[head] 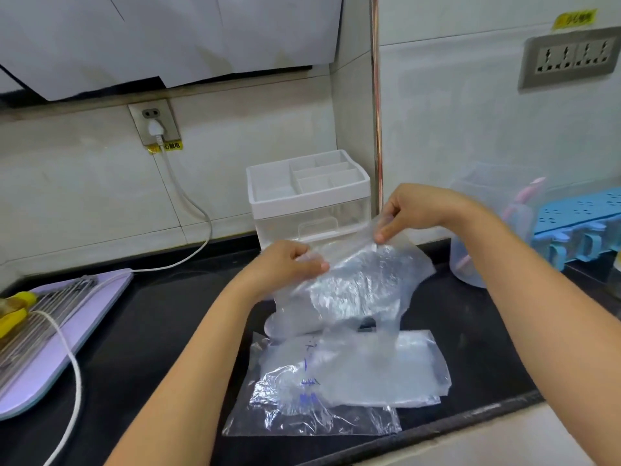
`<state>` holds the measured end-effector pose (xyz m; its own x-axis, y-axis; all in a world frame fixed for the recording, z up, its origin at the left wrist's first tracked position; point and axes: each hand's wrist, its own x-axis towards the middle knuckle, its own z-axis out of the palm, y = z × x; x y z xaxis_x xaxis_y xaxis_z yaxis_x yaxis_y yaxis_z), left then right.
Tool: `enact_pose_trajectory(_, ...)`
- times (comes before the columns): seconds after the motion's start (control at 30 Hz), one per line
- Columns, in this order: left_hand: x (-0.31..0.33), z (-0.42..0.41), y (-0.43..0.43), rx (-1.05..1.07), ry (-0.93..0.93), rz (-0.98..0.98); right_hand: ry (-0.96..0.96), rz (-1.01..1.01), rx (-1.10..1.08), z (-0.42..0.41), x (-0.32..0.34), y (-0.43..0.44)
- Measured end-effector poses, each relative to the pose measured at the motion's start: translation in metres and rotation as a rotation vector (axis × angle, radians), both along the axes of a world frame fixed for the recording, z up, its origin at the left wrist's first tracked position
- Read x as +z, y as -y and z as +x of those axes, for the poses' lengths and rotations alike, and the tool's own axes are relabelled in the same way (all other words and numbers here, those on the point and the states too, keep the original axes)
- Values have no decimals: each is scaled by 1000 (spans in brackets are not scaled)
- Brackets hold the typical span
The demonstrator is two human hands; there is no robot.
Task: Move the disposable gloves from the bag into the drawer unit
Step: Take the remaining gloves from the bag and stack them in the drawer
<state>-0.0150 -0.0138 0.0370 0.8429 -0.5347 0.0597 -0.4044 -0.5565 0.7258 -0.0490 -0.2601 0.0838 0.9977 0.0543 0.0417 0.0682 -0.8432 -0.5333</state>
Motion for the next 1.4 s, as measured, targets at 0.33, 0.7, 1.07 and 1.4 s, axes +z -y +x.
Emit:
enact_pose_trajectory(0.33, 39, 25, 5, 216, 741, -164, 452, 459, 0, 11, 3, 1)
enact_pose_trajectory(0.7, -31, 20, 11, -11, 301, 361, 113, -131, 123, 15, -69, -6)
enact_pose_trajectory(1.07, -55, 45, 32, -130, 150, 650, -38, -281, 64, 18, -71, -24)
enact_pose_trajectory(1.4, -61, 45, 31, -146, 202, 768, -257, -349, 38, 44, -104, -51)
